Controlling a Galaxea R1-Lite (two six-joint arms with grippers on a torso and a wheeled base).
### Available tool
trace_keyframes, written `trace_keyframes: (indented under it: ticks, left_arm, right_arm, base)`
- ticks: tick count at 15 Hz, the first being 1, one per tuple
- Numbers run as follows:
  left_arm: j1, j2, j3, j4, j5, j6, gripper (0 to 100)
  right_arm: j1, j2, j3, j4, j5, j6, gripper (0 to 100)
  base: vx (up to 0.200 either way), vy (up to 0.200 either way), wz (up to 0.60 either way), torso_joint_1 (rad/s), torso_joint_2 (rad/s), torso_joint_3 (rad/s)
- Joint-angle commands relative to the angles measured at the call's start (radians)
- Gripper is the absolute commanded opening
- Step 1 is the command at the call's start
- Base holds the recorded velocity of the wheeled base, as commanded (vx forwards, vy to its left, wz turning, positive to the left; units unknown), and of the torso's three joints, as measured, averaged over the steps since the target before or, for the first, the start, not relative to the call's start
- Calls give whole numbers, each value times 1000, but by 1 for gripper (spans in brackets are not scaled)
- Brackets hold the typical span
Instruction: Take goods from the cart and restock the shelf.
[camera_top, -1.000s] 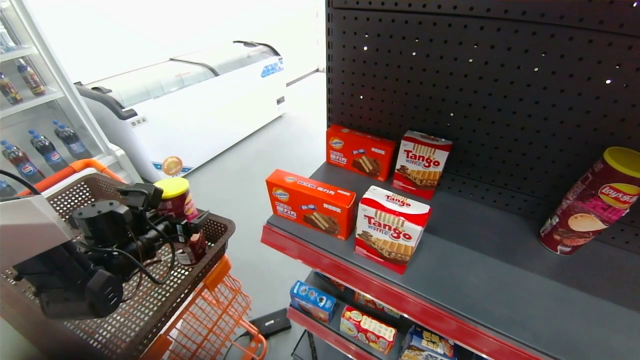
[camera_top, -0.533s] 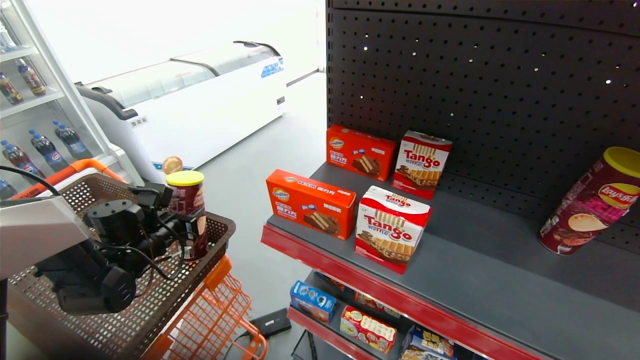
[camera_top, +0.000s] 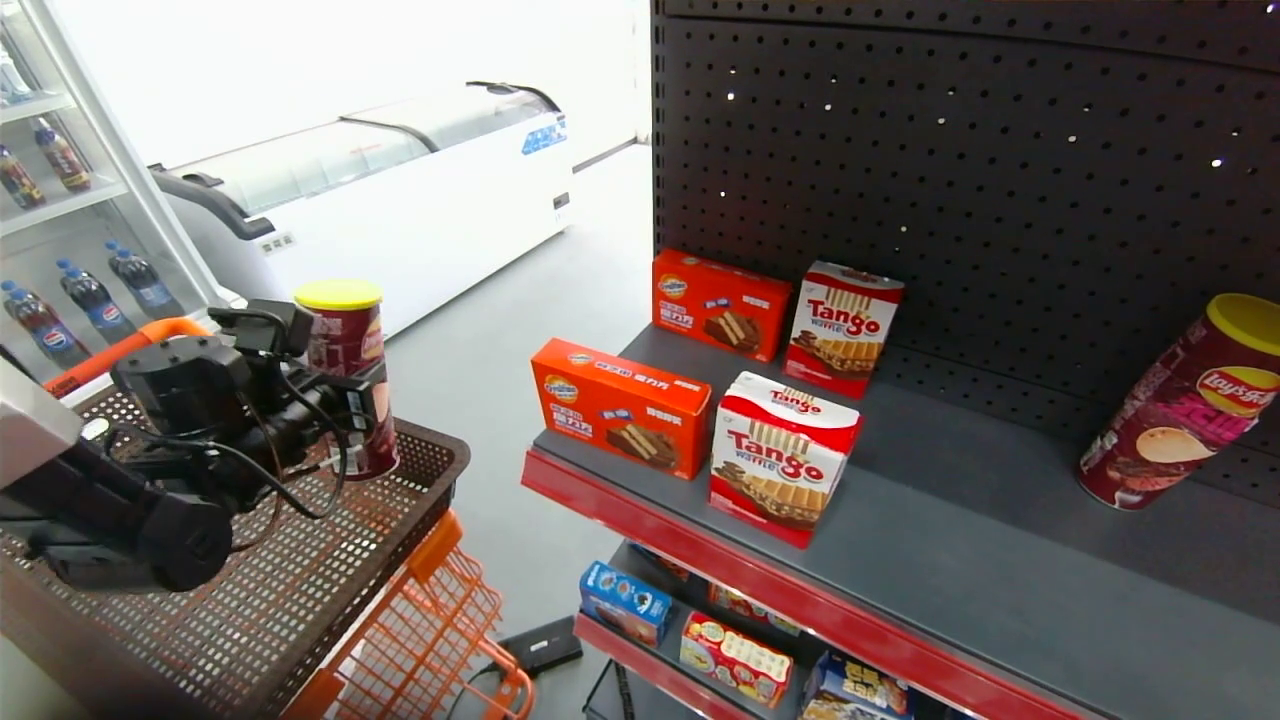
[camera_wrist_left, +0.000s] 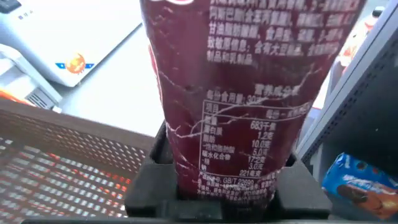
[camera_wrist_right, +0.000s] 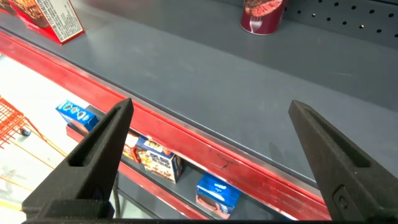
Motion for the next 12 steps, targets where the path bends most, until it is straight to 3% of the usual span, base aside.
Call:
trace_keyframes:
  ticks: [1, 4, 7, 8, 9, 10, 11, 12]
  left_arm:
    - [-9, -210, 18, 95, -2, -4, 0]
    - [-45, -368, 61, 161, -2, -30, 0]
    - [-93, -437, 49, 196, 4, -32, 0]
    - [-156, -480, 37, 278, 32, -36, 0]
    - [-168, -504, 29, 328, 35, -35, 0]
    - [-176, -517, 38, 339, 29, -36, 0]
    - [-254, -557, 67, 353, -17, -39, 0]
    - [-276, -586, 76, 361, -55, -53, 0]
  right_arm:
    - [0, 0, 0, 0, -1, 1, 100]
    - [0, 1, 0, 0, 1, 1, 100]
    - [0, 0, 0, 0, -1, -1, 100]
    - [0, 1, 0, 0, -1, -1, 100]
    - [0, 0, 0, 0, 1, -1, 100]
    - [0, 0, 0, 0, -1, 1, 100]
    - [0, 0, 0, 0, 1, -1, 100]
    - [0, 0, 0, 0, 1, 1, 100]
  base:
    - [0, 0, 0, 0, 0, 0]
    - [0, 0, 0, 0, 0, 0]
    - [0, 0, 0, 0, 0, 0]
    - [0, 0, 0, 0, 0, 0]
    - [0, 0, 0, 0, 0, 0]
    - [0, 0, 0, 0, 0, 0]
    - [0, 0, 0, 0, 0, 0]
    - [0, 0, 0, 0, 0, 0]
